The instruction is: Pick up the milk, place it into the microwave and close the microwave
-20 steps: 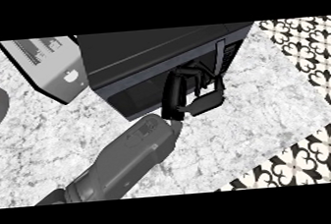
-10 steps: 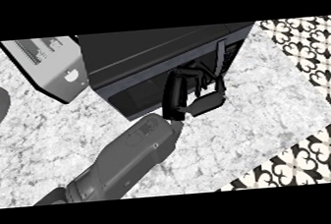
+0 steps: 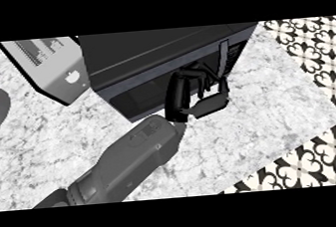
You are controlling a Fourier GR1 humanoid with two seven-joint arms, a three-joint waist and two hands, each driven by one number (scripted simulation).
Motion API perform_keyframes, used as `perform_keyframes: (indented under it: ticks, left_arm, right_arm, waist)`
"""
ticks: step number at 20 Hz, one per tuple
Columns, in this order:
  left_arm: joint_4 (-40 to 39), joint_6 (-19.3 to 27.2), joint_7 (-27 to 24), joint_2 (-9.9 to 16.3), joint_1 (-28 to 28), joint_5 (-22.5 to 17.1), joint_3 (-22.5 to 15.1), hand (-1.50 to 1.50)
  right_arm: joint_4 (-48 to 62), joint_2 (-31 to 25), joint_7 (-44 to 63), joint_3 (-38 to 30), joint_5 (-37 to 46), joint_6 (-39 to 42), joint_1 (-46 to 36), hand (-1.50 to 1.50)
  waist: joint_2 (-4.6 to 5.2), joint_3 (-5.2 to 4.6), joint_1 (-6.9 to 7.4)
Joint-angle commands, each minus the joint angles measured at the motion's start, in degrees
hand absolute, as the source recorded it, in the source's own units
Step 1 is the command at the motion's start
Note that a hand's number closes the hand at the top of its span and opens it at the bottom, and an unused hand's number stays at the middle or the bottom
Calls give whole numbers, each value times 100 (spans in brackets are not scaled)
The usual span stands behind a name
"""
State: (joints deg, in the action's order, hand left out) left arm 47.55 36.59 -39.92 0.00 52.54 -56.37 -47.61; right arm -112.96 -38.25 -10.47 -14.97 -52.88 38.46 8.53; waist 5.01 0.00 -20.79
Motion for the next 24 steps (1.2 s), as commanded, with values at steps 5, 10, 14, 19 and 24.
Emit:
perform_keyframes:
  ticks: [5,10,14,19,24]
  left_arm:
    - [-516,-130,64,0,368,-241,148,150]
    - [-603,-190,58,0,496,-165,-151,150]
    - [-894,-6,165,0,465,-152,-338,150]
    - [-1106,282,397,0,470,-319,-353,150]
    - [-1231,527,472,-1,341,-497,-466,150]
  right_arm:
    - [36,-227,70,-115,-201,87,-79,-150]
    - [29,-297,105,-53,-414,160,-116,-150]
    - [19,-344,71,-17,-576,309,-196,-150]
    - [-44,-448,114,2,-753,391,-183,-150]
    - [-124,-558,140,-118,-906,413,-90,-150]
  waist:
    - [95,-2,-88]
    - [61,15,-111]
    - [86,31,-62]
    - [39,22,51]
    - [-53,7,170]
